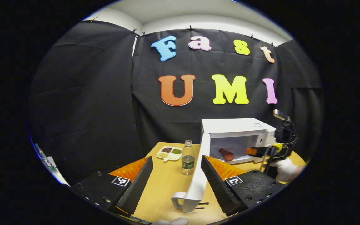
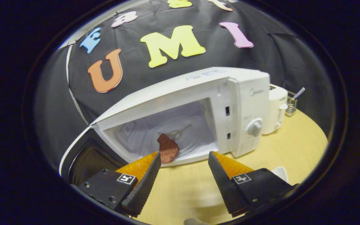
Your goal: Open the microwave oven with the left hand, put the food in, and close the microwave oven.
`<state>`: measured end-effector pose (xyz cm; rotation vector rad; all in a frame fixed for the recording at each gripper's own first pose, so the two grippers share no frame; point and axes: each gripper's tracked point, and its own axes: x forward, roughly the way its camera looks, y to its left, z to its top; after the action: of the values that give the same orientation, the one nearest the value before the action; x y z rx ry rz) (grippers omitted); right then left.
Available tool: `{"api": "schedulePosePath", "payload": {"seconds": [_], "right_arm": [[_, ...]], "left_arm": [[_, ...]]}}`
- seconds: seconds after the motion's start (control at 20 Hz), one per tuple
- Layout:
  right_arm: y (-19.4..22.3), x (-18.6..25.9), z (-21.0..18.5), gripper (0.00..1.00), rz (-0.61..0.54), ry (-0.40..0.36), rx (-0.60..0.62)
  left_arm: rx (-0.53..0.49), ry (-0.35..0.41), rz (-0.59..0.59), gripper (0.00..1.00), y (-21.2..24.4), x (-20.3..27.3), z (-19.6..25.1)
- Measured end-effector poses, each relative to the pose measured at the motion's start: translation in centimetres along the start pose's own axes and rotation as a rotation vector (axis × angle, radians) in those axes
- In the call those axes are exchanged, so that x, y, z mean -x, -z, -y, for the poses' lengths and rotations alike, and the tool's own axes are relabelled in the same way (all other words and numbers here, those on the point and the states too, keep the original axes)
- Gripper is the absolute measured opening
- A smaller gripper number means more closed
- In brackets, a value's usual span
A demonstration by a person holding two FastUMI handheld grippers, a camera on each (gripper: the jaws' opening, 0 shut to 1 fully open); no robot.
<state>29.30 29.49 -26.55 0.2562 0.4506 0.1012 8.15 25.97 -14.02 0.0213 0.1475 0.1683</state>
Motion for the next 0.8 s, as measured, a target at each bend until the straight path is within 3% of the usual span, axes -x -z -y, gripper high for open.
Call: {"api": "schedulePosePath", "payload": {"seconds": [0.2,0.4,0.45,0.5,0.6,0.65,0.7,0.8], "right_arm": [[-2.3,8.3,5.3,0.97,-0.015,0.042,0.077],[-4.0,15.6,9.0,0.98,-0.011,0.093,0.114],[-4.1,17.2,9.5,0.98,-0.011,0.098,0.104],[-4.2,18.6,10.0,0.98,-0.012,0.104,0.097],[-3.6,21.1,10.9,0.98,-0.013,0.113,0.091],[-3.3,22.1,11.0,0.98,-0.022,0.107,0.091],[-3.0,23.2,11.3,0.98,-0.029,0.112,0.093],[-2.8,24.8,12.3,0.98,-0.033,0.127,0.092]], "left_arm": [[-0.02,-0.08,-0.041,0.95,2.7,-0.2,-4.4],[-0.012,-0.094,-0.08,0.95,5.8,-0.3,-5.8],[-0.016,-0.089,-0.077,0.89,6.4,-0.3,-5.9],[-0.017,-0.087,-0.087,0.95,7.2,-0.3,-5.9],[-0.023,-0.078,-0.093,0.95,8.3,-0.5,-5.8],[-0.03,-0.07,-0.098,0.89,8.7,-0.3,-5.6],[-0.039,-0.066,-0.101,0.93,9.3,-0.5,-5.5],[-0.045,-0.041,-0.117,0.87,10.3,-0.7,-4.7]]}}
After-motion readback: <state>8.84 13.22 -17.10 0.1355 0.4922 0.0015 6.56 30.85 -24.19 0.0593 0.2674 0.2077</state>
